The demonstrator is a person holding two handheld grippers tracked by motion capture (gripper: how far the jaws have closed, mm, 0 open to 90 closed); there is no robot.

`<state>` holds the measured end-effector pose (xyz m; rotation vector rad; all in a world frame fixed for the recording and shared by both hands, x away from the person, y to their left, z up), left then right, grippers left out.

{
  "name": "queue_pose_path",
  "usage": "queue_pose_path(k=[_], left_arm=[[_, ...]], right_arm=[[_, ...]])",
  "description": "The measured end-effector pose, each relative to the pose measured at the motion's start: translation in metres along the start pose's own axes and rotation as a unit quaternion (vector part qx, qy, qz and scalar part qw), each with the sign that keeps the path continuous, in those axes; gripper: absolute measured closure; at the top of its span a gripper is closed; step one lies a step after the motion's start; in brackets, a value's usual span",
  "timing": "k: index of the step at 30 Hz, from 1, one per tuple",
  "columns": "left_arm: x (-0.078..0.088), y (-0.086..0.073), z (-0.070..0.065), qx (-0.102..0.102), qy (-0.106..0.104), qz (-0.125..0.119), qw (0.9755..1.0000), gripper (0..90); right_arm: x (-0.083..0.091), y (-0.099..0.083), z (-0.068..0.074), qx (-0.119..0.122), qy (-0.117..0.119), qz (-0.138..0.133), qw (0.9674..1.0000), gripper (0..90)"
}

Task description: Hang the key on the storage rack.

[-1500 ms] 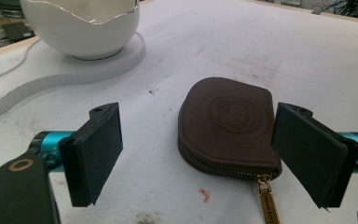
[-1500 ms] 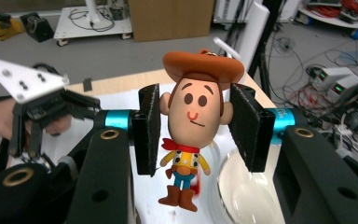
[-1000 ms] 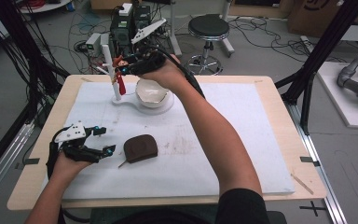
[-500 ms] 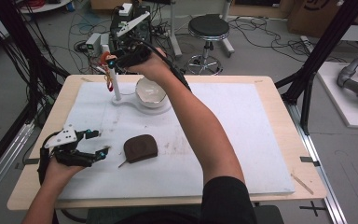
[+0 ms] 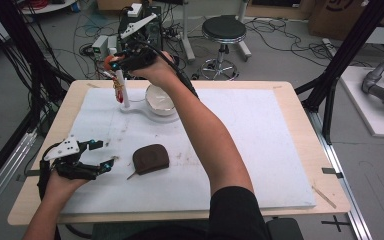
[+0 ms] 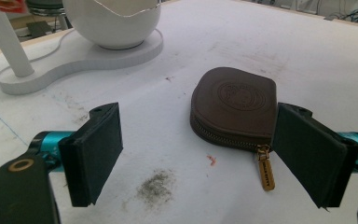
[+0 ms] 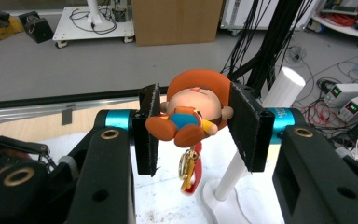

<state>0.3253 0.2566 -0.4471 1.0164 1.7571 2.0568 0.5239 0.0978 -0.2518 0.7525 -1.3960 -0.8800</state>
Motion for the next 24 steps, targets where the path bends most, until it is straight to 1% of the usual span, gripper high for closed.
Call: queue_pose_path(k=[1,4,9,10,13,17,20,24], left_arm=[[0.0,0.0,0.0,0.0,-0.001,0.0,1.0,16.5],[0.0,0.0,-0.001,0.0,-0.001,0.0,1.0,16.5],[0.001,0.0,0.0,-0.001,0.0,-0.001,1.0,16.5],[0.001,0.0,0.0,0.002,0.0,-0.002,1.0,16.5],[0.001,0.0,0.001,0.0,0.0,-0.001,1.0,16.5],[0.001,0.0,0.001,0.0,0.0,-0.002,1.0,16.5],[0.001,0.0,0.001,0.001,-0.001,-0.002,1.0,16.5],[0.001,0.0,0.001,0.002,-0.002,-0.002,1.0,16.5]], right_arm=[[-0.001,0.002,-0.001,0.004,-0.002,-0.004,1.0,56.7],[-0.002,0.004,-0.001,0.0,-0.002,-0.008,1.0,56.7],[-0.007,0.012,-0.003,0.005,-0.006,-0.004,1.0,56.8],[-0.008,0.013,-0.003,0.005,-0.009,-0.002,0.9999,56.7],[-0.009,0.014,-0.005,0.005,-0.013,-0.003,0.9999,56.7],[-0.009,0.01,-0.012,-0.005,-0.025,-0.001,0.9997,56.7],[-0.008,0.009,-0.018,-0.012,-0.037,-0.004,0.9992,56.7],[-0.008,0.004,-0.024,-0.026,-0.045,-0.003,0.9987,56.5]])
Point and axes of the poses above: each handheld gripper's, and its own axes: x roughly backward along the jaws, y roughly out of its top, z roughly to its left, the point moved 5 cm from there along -x, roughly forward along the jaws, and after that the axes turned 12 degrees about y, right-handed, at the moved point
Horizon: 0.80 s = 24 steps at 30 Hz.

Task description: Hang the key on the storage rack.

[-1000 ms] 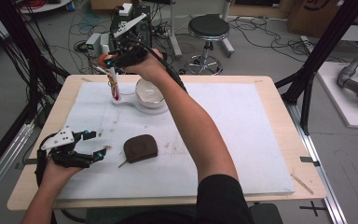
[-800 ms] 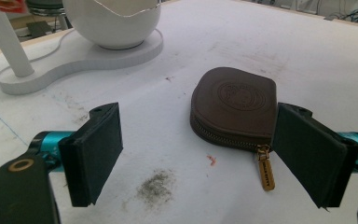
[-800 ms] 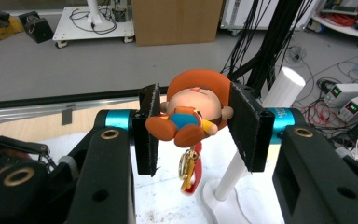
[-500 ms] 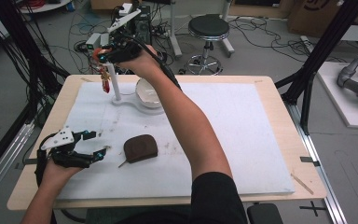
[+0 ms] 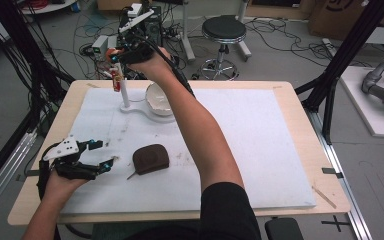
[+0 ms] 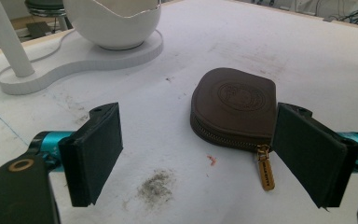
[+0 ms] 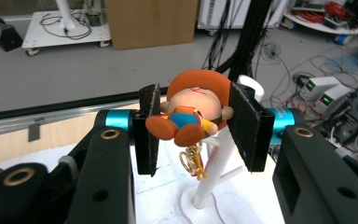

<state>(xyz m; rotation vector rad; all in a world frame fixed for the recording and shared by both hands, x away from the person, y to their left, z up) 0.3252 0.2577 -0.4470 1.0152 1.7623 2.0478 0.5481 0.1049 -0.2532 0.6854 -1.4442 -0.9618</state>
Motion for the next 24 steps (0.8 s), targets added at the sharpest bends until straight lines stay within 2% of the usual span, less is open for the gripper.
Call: queue_pose_path(k=[3,4,5,8,10,13,21,24], left_arm=[[0.0,0.0,0.0,0.0,0.0,0.001,1.0,16.5],[0.0,0.0,0.0,0.0,-0.001,0.001,1.0,16.5],[0.0,0.0,0.0,-0.001,0.0,0.001,1.0,16.5],[0.0,0.0,0.0,-0.002,-0.001,0.002,1.0,16.5],[0.0,0.0,-0.001,-0.003,-0.002,0.001,1.0,16.5],[-0.001,0.0,-0.001,-0.003,-0.003,0.003,1.0,16.5],[-0.005,0.001,-0.004,-0.007,-0.008,0.007,0.9999,16.5],[-0.007,0.001,-0.005,-0.007,-0.012,0.011,0.9998,16.5]], right_arm=[[-0.003,-0.004,-0.002,-0.001,-0.012,0.011,0.9999,54.8],[-0.004,-0.005,-0.002,-0.004,-0.015,0.016,0.9997,51.4],[-0.004,-0.006,-0.002,-0.005,-0.029,0.019,0.9994,36.2],[-0.002,-0.006,-0.001,-0.01,-0.022,0.008,0.9997,35.5],[0.002,-0.006,0.001,-0.003,-0.03,0.008,0.9995,34.9],[0.01,-0.008,0.004,-0.003,-0.028,0.002,0.9996,34.9],[0.049,-0.02,0.016,0.004,-0.035,-0.013,0.9993,34.7],[0.064,-0.028,0.019,0.001,-0.037,-0.006,0.9993,33.3]])
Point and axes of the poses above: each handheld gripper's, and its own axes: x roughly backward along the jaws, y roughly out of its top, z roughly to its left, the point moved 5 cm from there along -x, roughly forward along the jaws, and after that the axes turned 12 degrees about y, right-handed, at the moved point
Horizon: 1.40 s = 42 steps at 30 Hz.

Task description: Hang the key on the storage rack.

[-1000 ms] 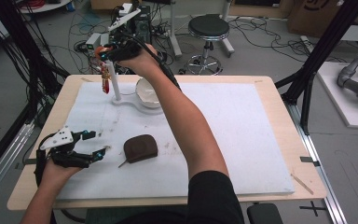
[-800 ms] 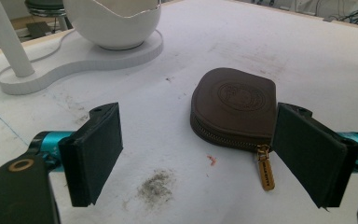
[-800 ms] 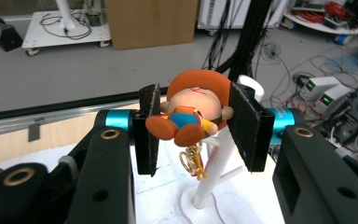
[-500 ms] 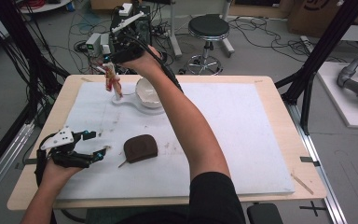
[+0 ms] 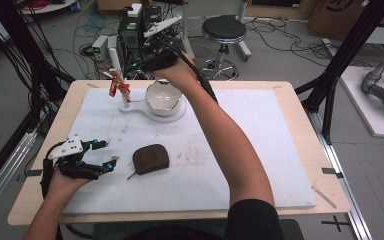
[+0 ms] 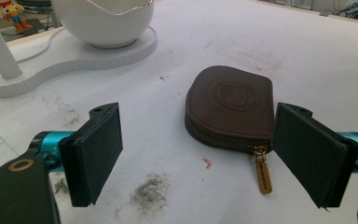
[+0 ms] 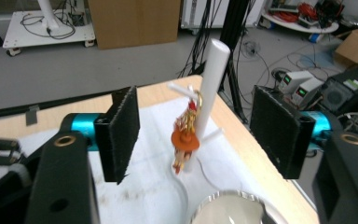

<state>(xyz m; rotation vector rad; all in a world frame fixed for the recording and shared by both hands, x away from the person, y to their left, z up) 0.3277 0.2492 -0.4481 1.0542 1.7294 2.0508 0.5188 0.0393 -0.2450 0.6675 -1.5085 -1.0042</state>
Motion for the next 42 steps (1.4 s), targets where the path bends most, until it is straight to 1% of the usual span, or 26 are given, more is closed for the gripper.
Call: queue_pose_path(k=[3,6,8,9,10,12,15,18,22,27,32,33,34,35,36,38,42], left_arm=[[-0.003,0.001,-0.001,-0.001,-0.003,0.001,1.0,16.5],[-0.007,0.002,-0.002,0.003,-0.009,0.005,0.9999,16.5],[-0.009,0.002,-0.003,0.005,-0.013,0.009,0.9999,16.5],[-0.011,0.003,-0.003,0.003,-0.014,0.01,0.9998,16.5],[-0.012,0.004,-0.003,0.003,-0.016,0.01,0.9998,16.5],[-0.015,0.006,-0.003,-0.001,-0.017,0.011,0.9998,16.5],[-0.019,0.008,-0.003,-0.001,-0.02,0.007,0.9998,16.5],[-0.023,0.01,-0.003,0.003,-0.024,0.009,0.9997,16.5],[-0.028,0.011,-0.002,0.005,-0.022,0.012,0.9997,16.4],[-0.03,0.014,-0.002,0.008,-0.024,0.005,0.9997,16.5],[-0.031,0.014,-0.002,0.002,-0.024,0.004,0.9997,16.5],[-0.031,0.014,-0.002,0.0,-0.023,0.005,0.9997,16.5],[-0.032,0.014,-0.003,0.001,-0.024,0.004,0.9997,16.5],[-0.032,0.015,-0.003,0.001,-0.026,0.004,0.9997,16.5],[-0.032,0.015,-0.003,0.0,-0.026,0.005,0.9997,16.5],[-0.033,0.015,-0.004,-0.002,-0.026,0.002,0.9997,16.5],[-0.033,0.014,-0.005,-0.005,-0.027,0.0,0.9996,16.5]], right_arm=[[0.017,-0.008,0.002,-0.002,0.0,-0.002,1.0,33.0],[0.034,-0.02,0.006,-0.004,-0.002,-0.006,1.0,32.8],[0.044,-0.029,0.009,-0.006,-0.001,-0.006,1.0,32.4],[0.054,-0.038,0.012,-0.006,0.003,-0.002,1.0,32.4],[0.054,-0.038,0.012,-0.006,0.003,-0.002,1.0,32.4],[0.063,-0.047,0.017,-0.008,0.004,-0.002,1.0,32.3],[0.075,-0.059,0.025,-0.004,0.001,-0.002,1.0,31.7],[0.086,-0.071,0.03,-0.004,-0.005,-0.004,1.0,31.2],[0.099,-0.089,0.031,-0.021,-0.012,-0.013,0.9996,30.2],[0.115,-0.116,0.032,-0.039,-0.027,-0.018,0.9987,28.5],[0.13,-0.144,0.037,-0.05,-0.04,-0.025,0.9976,27.4],[0.133,-0.15,0.038,-0.056,-0.041,-0.021,0.9974,26.6],[0.137,-0.155,0.039,-0.058,-0.047,-0.021,0.997,26.0],[0.141,-0.161,0.04,-0.06,-0.05,-0.025,0.9966,26.0],[0.144,-0.167,0.042,-0.066,-0.051,-0.023,0.9962,25.2],[0.153,-0.182,0.048,-0.07,-0.059,-0.033,0.9952,24.8],[0.166,-0.212,0.06,-0.08,-0.072,-0.036,0.9936,24.3]])
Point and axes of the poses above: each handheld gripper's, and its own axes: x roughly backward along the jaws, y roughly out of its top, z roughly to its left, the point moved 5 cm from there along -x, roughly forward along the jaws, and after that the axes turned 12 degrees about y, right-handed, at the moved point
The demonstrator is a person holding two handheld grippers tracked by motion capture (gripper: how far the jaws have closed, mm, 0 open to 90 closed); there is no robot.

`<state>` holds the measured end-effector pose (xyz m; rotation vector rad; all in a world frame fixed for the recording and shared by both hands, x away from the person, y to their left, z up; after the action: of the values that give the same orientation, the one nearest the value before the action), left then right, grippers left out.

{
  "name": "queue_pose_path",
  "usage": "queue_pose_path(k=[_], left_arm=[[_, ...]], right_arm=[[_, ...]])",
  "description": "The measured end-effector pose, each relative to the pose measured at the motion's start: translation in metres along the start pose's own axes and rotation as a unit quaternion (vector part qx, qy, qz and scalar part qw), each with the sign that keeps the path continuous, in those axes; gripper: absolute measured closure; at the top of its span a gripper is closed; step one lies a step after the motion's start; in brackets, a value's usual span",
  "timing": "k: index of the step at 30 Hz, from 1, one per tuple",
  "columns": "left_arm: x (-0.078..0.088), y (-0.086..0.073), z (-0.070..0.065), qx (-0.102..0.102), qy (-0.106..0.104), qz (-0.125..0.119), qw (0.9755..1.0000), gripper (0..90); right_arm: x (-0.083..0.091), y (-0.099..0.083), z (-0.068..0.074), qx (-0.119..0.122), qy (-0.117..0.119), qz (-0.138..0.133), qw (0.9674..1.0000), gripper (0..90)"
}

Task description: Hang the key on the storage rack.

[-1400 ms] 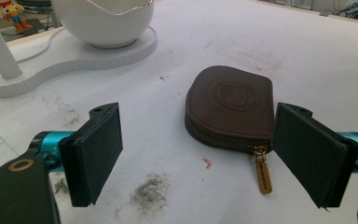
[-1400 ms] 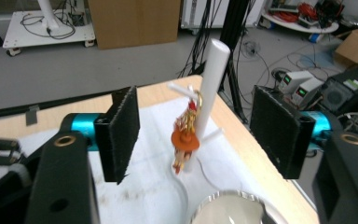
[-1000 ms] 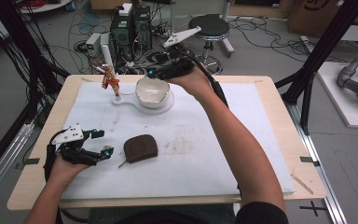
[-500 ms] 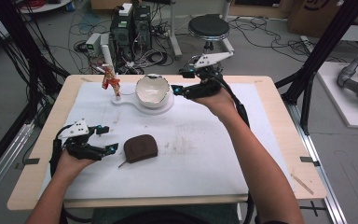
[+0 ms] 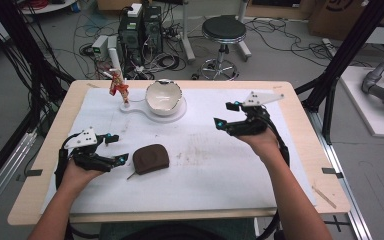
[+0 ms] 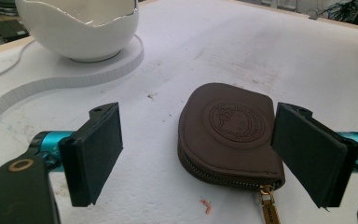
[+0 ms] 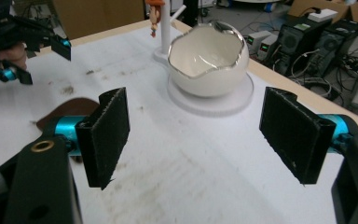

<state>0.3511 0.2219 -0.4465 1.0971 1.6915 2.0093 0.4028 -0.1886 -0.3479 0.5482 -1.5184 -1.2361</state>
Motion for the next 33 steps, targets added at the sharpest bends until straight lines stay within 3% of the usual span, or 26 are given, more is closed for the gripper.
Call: queue_pose_path(k=[9,12,19,27,33], left_arm=[[-0.003,-0.001,0.0,-0.002,-0.002,0.005,1.0,16.4],[-0.004,0.0,0.001,0.0,0.0,0.004,1.0,16.4],[-0.005,-0.001,0.003,0.007,0.001,0.004,1.0,16.5],[-0.004,-0.001,0.001,0.005,-0.005,0.006,1.0,16.5],[-0.004,-0.001,-0.001,0.003,-0.008,0.01,0.9999,16.5]], right_arm=[[0.028,-0.056,-0.002,-0.038,-0.032,-0.022,0.9985,21.6],[0.03,-0.074,-0.007,-0.054,-0.047,-0.012,0.9974,21.0],[0.032,-0.094,-0.012,-0.07,-0.06,-0.01,0.9957,20.3],[0.04,-0.104,-0.02,-0.084,-0.087,-0.027,0.9923,20.2],[0.04,-0.107,-0.023,-0.094,-0.083,-0.021,0.9919,20.2]])
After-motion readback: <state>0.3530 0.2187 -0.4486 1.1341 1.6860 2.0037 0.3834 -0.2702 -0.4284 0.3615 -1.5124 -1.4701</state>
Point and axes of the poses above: each handheld gripper's, and its own axes: x roughly backward along the jaws, y roughly out of its top, z roughly to its left, the point moved 5 cm from there along -x, roughly forward along the jaws, and after that the axes turned 12 degrees about y, right-handed, at the moved point
